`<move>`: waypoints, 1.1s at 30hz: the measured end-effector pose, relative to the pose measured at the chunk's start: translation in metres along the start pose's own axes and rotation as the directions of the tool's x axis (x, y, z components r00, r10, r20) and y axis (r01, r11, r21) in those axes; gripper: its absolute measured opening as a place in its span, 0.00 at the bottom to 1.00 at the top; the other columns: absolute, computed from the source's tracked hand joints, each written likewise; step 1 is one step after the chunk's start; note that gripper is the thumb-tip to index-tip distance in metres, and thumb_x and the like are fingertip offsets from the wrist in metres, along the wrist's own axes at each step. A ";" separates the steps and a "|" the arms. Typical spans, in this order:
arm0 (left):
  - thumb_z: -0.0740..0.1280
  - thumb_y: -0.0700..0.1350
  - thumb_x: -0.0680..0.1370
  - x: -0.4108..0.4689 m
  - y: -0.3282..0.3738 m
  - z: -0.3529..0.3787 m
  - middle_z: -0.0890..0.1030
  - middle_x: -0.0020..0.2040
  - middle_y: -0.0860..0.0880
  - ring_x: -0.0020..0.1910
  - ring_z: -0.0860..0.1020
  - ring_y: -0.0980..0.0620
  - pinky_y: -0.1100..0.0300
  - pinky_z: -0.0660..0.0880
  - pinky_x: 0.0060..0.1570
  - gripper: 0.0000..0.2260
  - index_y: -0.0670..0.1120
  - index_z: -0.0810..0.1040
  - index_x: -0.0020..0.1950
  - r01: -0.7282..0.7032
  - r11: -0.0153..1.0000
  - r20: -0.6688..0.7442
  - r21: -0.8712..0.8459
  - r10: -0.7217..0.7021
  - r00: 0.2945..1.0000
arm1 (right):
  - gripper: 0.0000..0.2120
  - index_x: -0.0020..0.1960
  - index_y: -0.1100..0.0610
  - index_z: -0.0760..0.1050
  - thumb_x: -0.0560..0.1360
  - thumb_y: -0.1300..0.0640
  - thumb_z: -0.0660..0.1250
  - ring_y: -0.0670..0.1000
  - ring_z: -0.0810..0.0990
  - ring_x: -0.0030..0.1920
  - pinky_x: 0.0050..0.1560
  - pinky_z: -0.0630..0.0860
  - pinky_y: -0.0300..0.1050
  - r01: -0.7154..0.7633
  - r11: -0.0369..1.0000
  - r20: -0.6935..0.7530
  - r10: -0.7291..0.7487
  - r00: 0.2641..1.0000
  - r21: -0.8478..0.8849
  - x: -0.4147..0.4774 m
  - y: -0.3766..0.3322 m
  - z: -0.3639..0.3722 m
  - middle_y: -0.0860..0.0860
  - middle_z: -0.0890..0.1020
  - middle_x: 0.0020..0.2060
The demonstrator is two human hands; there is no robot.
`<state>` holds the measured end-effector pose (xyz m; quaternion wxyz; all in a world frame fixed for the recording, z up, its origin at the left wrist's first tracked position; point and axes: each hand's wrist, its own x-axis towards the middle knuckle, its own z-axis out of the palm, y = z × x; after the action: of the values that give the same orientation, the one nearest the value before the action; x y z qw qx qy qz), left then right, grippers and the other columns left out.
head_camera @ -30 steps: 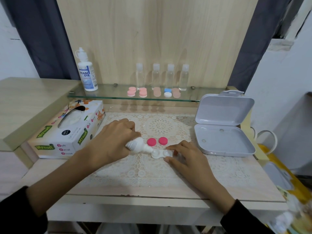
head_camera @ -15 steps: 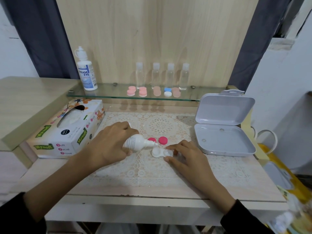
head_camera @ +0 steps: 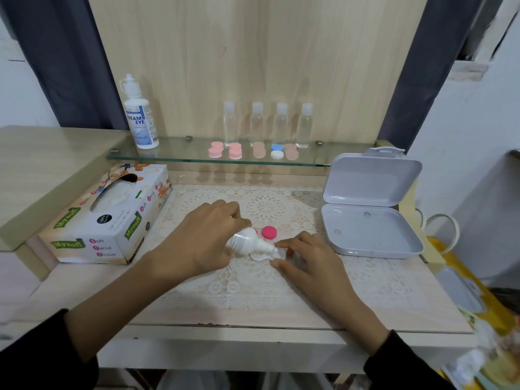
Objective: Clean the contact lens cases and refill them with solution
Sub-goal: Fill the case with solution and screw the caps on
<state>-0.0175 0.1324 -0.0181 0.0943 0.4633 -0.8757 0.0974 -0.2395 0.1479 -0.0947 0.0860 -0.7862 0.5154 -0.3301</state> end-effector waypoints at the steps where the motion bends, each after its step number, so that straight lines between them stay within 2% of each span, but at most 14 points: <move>1: 0.75 0.47 0.66 0.001 0.000 0.000 0.76 0.49 0.51 0.45 0.73 0.50 0.59 0.64 0.40 0.21 0.51 0.79 0.58 -0.020 1.000 -0.018 0.021 0.020 1.000 | 0.15 0.57 0.44 0.79 0.73 0.41 0.65 0.42 0.70 0.44 0.40 0.64 0.36 0.000 1.000 0.001 0.000 1.000 -0.002 0.000 0.000 0.000 0.38 0.73 0.41; 8: 0.77 0.41 0.55 0.008 0.002 -0.005 0.77 0.40 0.51 0.35 0.74 0.50 0.59 0.60 0.33 0.20 0.49 0.83 0.46 -0.106 0.980 -0.024 0.166 0.112 0.993 | 0.14 0.56 0.43 0.78 0.73 0.41 0.65 0.43 0.70 0.43 0.39 0.64 0.37 0.003 1.000 0.000 -0.003 1.000 0.001 -0.001 -0.001 -0.001 0.39 0.73 0.41; 17: 0.71 0.42 0.67 0.013 0.008 -0.009 0.77 0.50 0.50 0.47 0.73 0.49 0.58 0.60 0.41 0.19 0.49 0.79 0.59 -0.065 0.984 -0.021 0.167 0.070 0.997 | 0.15 0.57 0.44 0.79 0.73 0.41 0.65 0.43 0.70 0.43 0.39 0.63 0.37 -0.002 1.000 -0.003 0.002 1.000 -0.005 0.000 -0.004 -0.002 0.39 0.73 0.41; 23: 0.77 0.41 0.54 0.015 0.005 -0.008 0.77 0.37 0.51 0.34 0.73 0.50 0.59 0.59 0.33 0.17 0.49 0.84 0.42 -0.122 0.969 -0.022 0.213 0.130 0.991 | 0.17 0.57 0.45 0.79 0.72 0.41 0.65 0.45 0.72 0.44 0.40 0.70 0.41 -0.008 1.000 -0.001 0.008 1.000 -0.001 -0.001 -0.006 -0.004 0.41 0.75 0.41; 29: 0.77 0.42 0.56 0.015 0.004 -0.006 0.77 0.37 0.51 0.36 0.73 0.50 0.59 0.59 0.33 0.16 0.49 0.84 0.44 -0.117 0.974 -0.032 0.195 0.126 0.992 | 0.16 0.57 0.45 0.79 0.72 0.41 0.65 0.44 0.71 0.43 0.39 0.64 0.37 0.003 1.000 -0.003 -0.003 1.000 -0.007 0.000 -0.005 -0.003 0.40 0.73 0.41; 33: 0.76 0.42 0.57 0.016 0.004 -0.006 0.77 0.37 0.51 0.36 0.73 0.50 0.59 0.60 0.33 0.16 0.49 0.84 0.44 -0.113 0.976 -0.046 0.185 0.123 0.991 | 0.16 0.57 0.45 0.79 0.73 0.42 0.65 0.44 0.70 0.43 0.38 0.64 0.37 0.005 1.000 -0.002 -0.005 1.000 -0.011 -0.001 -0.004 -0.004 0.40 0.73 0.41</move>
<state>-0.0294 0.1235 -0.0083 0.0707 0.4142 -0.8861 0.1959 -0.2394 0.1517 -0.0900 0.0806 -0.7874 0.5154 -0.3283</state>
